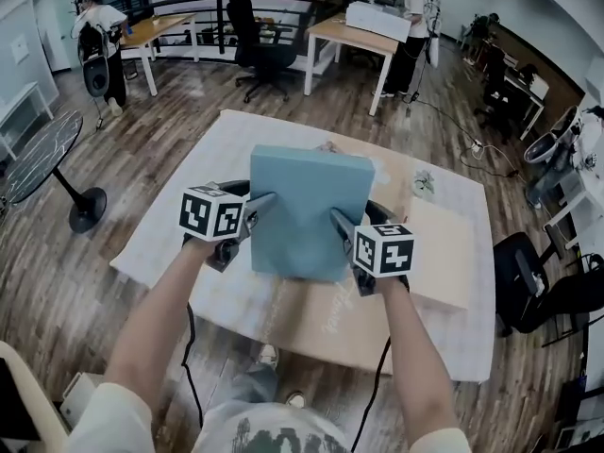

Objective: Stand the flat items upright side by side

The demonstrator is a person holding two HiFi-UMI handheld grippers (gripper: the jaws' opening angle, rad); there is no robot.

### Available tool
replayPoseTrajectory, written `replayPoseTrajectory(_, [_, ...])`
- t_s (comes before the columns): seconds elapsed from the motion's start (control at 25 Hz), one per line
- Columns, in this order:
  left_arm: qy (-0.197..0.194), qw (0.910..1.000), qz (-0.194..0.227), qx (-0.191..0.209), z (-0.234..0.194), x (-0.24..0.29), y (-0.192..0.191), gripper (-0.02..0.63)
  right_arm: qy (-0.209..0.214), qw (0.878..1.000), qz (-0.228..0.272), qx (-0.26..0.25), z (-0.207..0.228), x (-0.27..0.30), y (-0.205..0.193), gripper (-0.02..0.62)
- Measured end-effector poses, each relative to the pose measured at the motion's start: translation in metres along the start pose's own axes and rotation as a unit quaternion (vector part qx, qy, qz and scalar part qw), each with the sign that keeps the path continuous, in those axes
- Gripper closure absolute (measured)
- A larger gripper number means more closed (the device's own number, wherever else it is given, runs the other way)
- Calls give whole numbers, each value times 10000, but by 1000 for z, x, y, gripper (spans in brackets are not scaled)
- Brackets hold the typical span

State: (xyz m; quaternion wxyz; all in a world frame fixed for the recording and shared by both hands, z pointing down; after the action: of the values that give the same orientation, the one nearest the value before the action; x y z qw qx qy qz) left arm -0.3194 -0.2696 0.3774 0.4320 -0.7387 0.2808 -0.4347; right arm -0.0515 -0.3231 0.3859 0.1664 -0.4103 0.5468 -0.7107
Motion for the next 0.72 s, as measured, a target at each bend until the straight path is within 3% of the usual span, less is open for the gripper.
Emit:
replayPoseTrajectory(0.32, [470,9987,74,181,43,-47,-22,361,159,9995,212,-153,-26,-42,-11,299])
replayPoseTrajectory(0.72, [1029,9944,137,189,84,-71,-47,359,335,9976,354,-491,-34,-76,-30,299])
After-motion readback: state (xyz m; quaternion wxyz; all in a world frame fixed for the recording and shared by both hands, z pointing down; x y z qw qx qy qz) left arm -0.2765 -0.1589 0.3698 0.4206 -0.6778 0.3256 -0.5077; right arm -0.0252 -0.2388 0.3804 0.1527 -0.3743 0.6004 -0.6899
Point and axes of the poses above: the fingertips, and each gripper's own axes: x forward along the fingers, z to its right, y out of its top, the point moved 9 cm from there along -x, backward along the fingers, and after that the axes turned 4 degrees about -y, right-handed, at the moved point
